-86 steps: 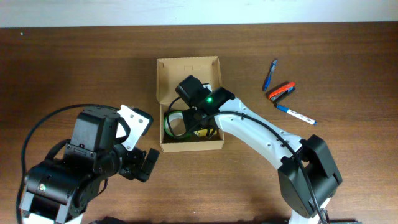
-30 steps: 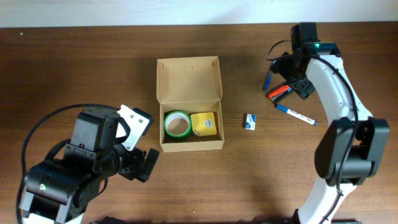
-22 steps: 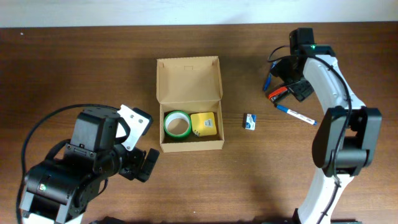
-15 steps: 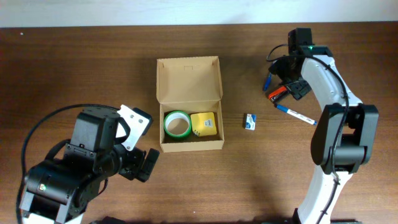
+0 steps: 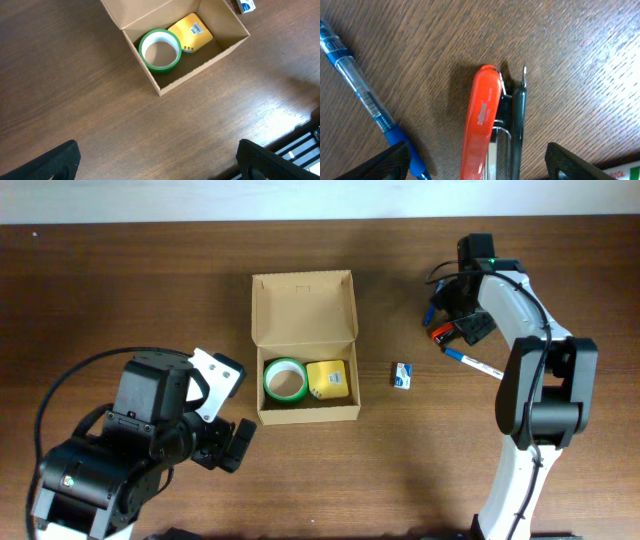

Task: Pack container
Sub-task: 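Lower the right gripper and grasp the red stapler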

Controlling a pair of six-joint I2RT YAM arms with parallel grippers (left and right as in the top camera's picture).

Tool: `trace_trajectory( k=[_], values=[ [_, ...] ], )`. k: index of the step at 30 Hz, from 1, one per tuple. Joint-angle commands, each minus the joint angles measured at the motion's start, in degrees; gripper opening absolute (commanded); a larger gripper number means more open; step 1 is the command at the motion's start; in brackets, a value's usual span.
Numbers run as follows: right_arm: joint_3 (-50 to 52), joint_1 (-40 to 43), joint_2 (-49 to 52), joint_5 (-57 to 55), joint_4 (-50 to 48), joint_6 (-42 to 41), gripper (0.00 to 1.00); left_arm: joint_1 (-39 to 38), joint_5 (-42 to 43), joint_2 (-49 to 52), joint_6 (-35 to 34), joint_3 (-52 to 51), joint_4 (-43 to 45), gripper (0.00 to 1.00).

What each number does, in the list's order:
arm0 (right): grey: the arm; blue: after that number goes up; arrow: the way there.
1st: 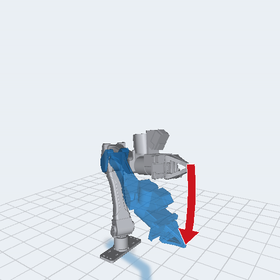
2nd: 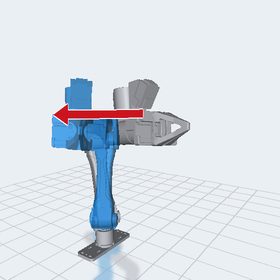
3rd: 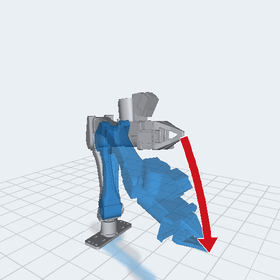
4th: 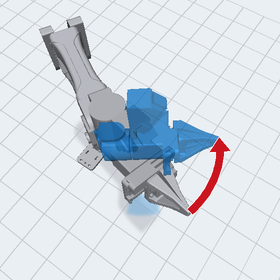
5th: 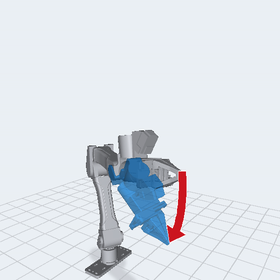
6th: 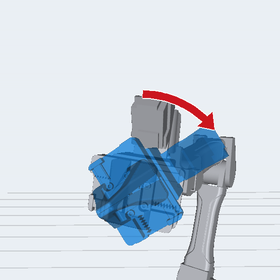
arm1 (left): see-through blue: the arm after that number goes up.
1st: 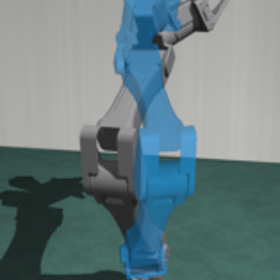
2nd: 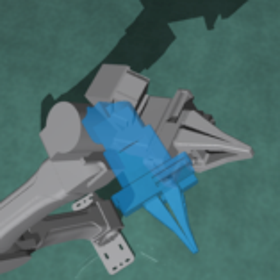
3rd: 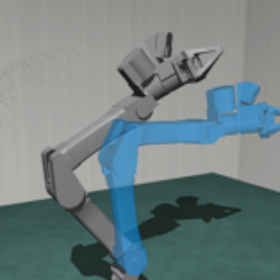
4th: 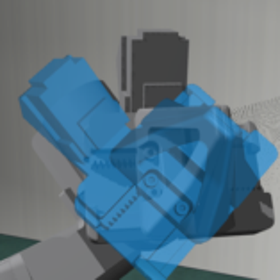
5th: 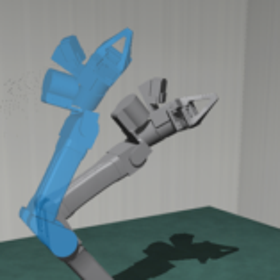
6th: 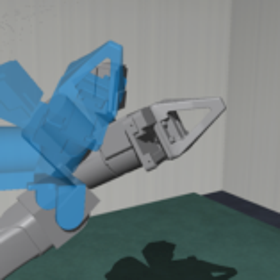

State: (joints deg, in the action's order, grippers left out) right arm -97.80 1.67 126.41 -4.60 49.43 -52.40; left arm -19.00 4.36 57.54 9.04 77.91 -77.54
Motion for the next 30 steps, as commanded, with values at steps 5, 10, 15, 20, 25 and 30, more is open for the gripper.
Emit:
trace_trajectory(
  k=[5, 10, 15, 20, 25, 30],
  values=[
    [0.28, 1.97, 1.99, 1.40, -0.42, -0.42, 0.80, -0.07, 0.81, 0.00, 0.94, 1.01, 0.13, 1.00],
    [0.28, 2.01, 2.36, 1.40, -0.42, -0.39, 0.79, -0.07, 0.81, 0.00, 0.92, 1.01, 0.13, 1.00],
    [0.28, 2.16, 2.58, 1.38, -0.63, -0.39, 0.77, -0.07, 0.79, 0.00, 0.92, 1.01, 0.13, 1.00],
    [0.28, 2.16, 3.58, 2.47, -0.83, -0.39, 0.76, -0.07, 0.81, 0.00, 0.94, 1.01, 0.13, 1.00],
    [0.28, 2.16, 4.11, 2.67, -0.85, -0.39, 0.73, -0.07, 0.79, 0.00, 0.94, 1.01, 0.13, 1.00],
    [0.28, 2.16, 4.22, 2.67, -0.85, -0.39, 0.62, -0.07, 0.81, 0.00, 0.94, 1.01, 0.13, 1.00]
  ],
)
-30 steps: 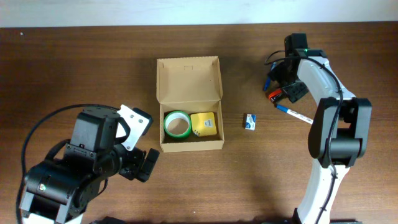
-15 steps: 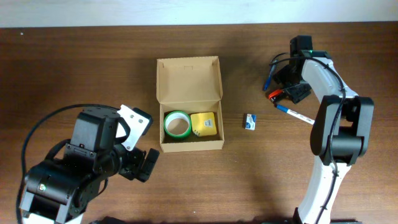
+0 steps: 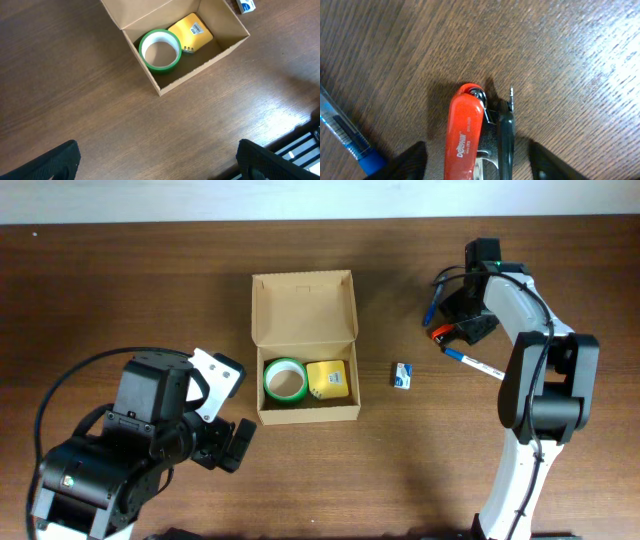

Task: Pack container
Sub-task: 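Lower the right gripper and grasp the red stapler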

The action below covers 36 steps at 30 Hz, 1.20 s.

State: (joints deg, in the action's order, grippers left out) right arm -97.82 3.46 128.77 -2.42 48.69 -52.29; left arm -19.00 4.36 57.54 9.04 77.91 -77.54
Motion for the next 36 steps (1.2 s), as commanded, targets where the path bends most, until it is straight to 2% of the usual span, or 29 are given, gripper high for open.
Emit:
trace_trajectory(
  k=[1, 20, 30, 36],
  values=[
    [0.31, 0.37, 1.86, 0.48, -0.11, -0.50, 0.60, -0.07, 0.81, 0.00, 0.94, 1.01, 0.13, 1.00],
    [0.31, 0.37, 1.86, 0.46, 0.11, -0.48, 0.30, -0.07, 0.79, 0.00, 0.94, 1.01, 0.13, 1.00],
    [-0.24, 0.37, 1.79, 0.50, 1.97, -0.44, 0.04, -0.07, 0.81, 0.00, 0.94, 1.01, 0.13, 1.00],
    [-4.96, 0.37, 1.77, 0.50, 6.03, 2.58, 0.04, -0.07, 0.81, 0.00, 0.94, 1.01, 0.13, 1.00]
  ],
)
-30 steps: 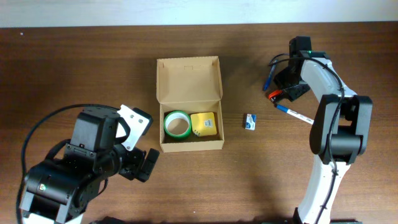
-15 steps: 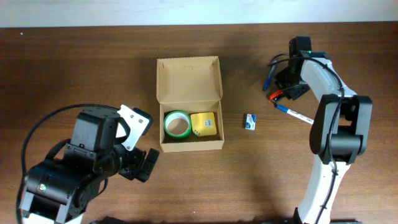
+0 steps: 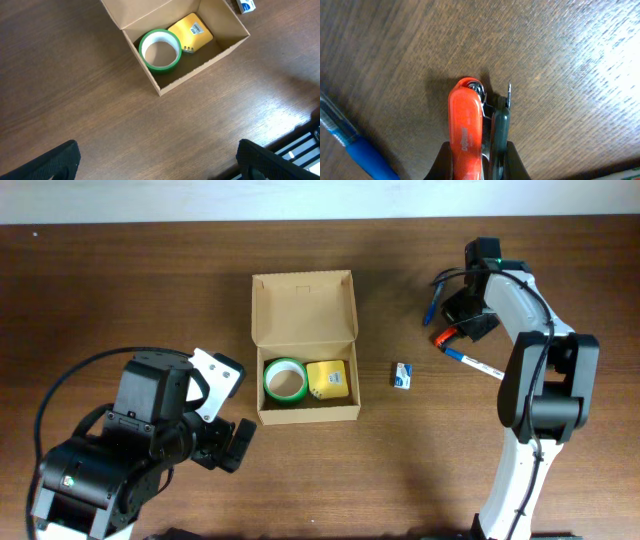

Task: Pack container
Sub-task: 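Lower the right gripper and grasp the red stapler, then lift the red stapler and carry it left into the box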

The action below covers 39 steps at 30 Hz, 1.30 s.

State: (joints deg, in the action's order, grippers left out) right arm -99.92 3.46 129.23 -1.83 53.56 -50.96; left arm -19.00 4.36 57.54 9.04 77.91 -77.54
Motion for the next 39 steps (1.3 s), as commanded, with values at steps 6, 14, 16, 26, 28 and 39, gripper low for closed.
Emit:
trace_trajectory(
  k=[6, 14, 16, 26, 28, 39],
  values=[
    [-10.25, 0.35, 1.31, -0.04, 8.09, 2.71, 0.04, -0.07, 0.79, 0.00, 0.94, 1.01, 0.13, 1.00],
    [-20.57, 0.26, 1.31, 2.62, 16.65, 9.66, 0.04, -0.07, 0.81, 0.00, 0.94, 1.01, 0.13, 1.00],
    [-22.80, 0.24, 1.29, 5.49, 18.27, 11.91, 0.04, -0.07, 0.79, 0.00, 0.94, 1.01, 0.13, 1.00],
    [-31.06, -5.44, -1.07, 9.31, 26.43, 22.60, 0.04, -0.07, 0.81, 0.00, 0.94, 1.01, 0.13, 1.00],
    [-32.35, -8.02, -1.77, 9.35, 27.50, 24.72, 0.04, -0.07, 0.81, 0.00, 0.94, 1.01, 0.13, 1.00],
    [-34.77, -23.63, -2.14, 8.87, 34.12, 28.33, 0.04, -0.07, 0.81, 0.00, 0.94, 1.01, 0.13, 1.00]
  ],
)
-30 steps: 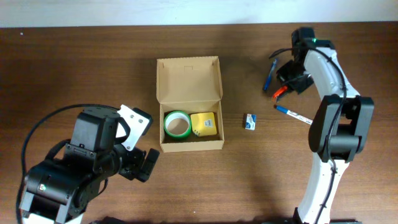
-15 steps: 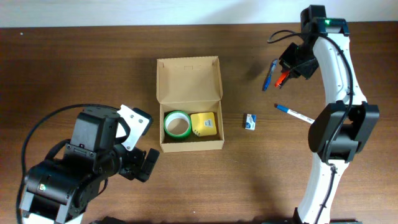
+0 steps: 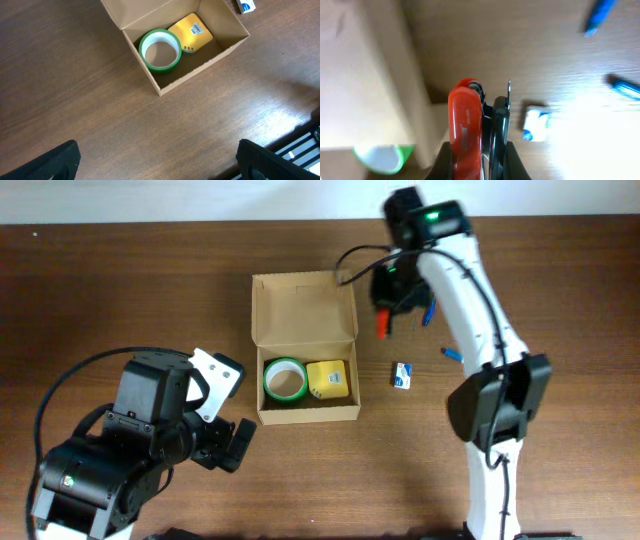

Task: Pack container
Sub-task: 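Lift the red stapler and carry it left into the box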

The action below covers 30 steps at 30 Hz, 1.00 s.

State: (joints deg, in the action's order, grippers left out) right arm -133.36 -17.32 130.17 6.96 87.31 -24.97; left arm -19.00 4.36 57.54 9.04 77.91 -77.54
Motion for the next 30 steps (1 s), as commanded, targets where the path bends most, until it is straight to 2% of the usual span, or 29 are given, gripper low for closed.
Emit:
trace_trajectory(
  k=[1, 8, 21, 30],
  values=[
    [-1.33, -4.37, -3.08, -0.07, 0.66, 2.54, 0.04, -0.07, 0.79, 0.00, 0.94, 1.01, 0.13, 1.00],
    [-1.33, -11.74, -3.08, -0.09, 3.43, 9.60, 0.04, -0.07, 0.79, 0.00, 0.94, 1.01, 0.13, 1.00],
    [-0.33, -19.89, -3.08, 1.70, 5.79, 35.04, 0.04, -0.07, 0.79, 0.00, 0.94, 1.01, 0.13, 1.00],
    [7.48, -21.70, -3.06, 6.45, 6.69, 56.76, 0.04, -0.07, 0.81, 0.00, 0.94, 1.01, 0.13, 1.00]
  ],
)
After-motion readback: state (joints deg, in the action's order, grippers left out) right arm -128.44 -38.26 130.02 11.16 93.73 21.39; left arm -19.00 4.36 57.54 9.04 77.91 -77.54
